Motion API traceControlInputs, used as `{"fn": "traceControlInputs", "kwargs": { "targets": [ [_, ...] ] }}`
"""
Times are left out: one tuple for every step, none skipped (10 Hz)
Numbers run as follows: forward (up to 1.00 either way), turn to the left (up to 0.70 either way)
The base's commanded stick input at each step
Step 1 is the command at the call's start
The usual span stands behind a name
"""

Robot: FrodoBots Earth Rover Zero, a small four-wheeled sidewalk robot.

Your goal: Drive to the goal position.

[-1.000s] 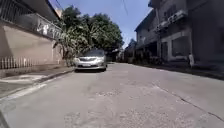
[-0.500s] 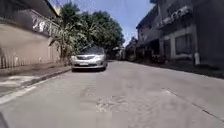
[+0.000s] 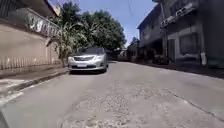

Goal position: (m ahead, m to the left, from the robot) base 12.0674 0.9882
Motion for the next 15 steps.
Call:
{"fn": "traceControlInputs", "kwargs": {
  "targets": [
    [1.00,-0.07],
    [1.00,-0.09],
    [1.00,-0.15],
    [1.00,-0.16],
    [1.00,-0.05],
    [1.00,-0.15],
    [1.00,-0.22],
    [1.00,-0.14],
    [1.00,-0.09],
    [0.99,-0.18],
    [0.98,-0.18],
    [0.98,-0.09],
    [0.98,-0.13],
    [0.98,-0.07],
    [0.98,-0.03]
  ]
}}
